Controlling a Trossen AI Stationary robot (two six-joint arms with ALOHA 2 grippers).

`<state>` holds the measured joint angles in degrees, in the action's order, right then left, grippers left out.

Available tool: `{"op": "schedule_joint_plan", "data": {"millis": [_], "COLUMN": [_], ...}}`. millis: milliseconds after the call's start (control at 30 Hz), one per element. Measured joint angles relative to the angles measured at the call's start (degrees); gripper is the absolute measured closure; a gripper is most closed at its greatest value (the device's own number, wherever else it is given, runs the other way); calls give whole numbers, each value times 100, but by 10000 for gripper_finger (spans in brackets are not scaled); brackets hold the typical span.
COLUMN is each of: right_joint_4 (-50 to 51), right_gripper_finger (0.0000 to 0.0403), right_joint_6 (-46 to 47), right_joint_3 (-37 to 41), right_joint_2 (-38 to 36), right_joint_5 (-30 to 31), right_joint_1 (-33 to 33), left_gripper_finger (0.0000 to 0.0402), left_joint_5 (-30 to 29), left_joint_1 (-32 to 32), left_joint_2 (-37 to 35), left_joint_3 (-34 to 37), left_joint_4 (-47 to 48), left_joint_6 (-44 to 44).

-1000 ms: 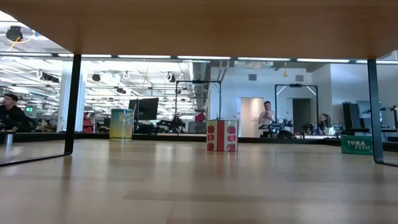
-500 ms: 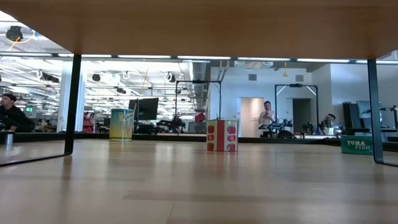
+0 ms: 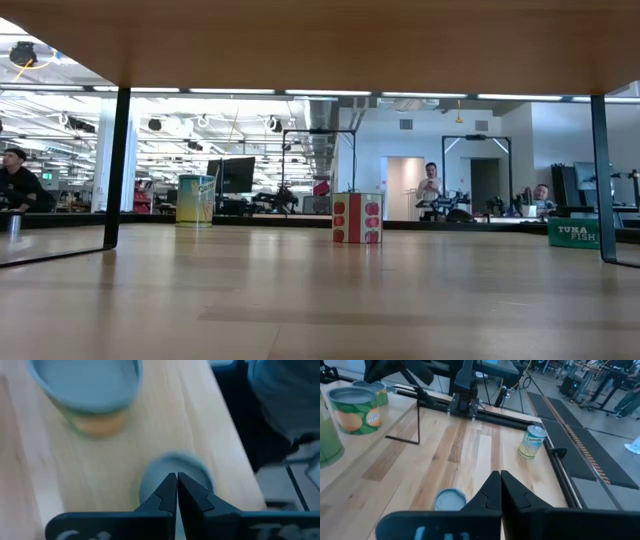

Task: Pick and place cans onto a shelf
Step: Put the yellow mushroom can on the shelf

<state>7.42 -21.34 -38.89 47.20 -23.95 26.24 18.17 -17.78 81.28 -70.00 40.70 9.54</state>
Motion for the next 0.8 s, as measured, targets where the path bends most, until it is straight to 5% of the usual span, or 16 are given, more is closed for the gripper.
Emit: {"op": "schedule_joint_plan", "data": {"millis": [800], "right_joint_4": [-15], "right_gripper_finger": [392], "right_joint_6": [-14], "right_joint_3": [-2], "right_joint_2": [2], "right_joint_5": [0], "right_joint_1": [54], "left_gripper_finger": [401], "left_joint_5": [-718], "left_joint_1": [-20], "left_joint_2": [133], "left_joint_3": [-4], "left_joint_4": [83], "left_joint_6": [-160]}}
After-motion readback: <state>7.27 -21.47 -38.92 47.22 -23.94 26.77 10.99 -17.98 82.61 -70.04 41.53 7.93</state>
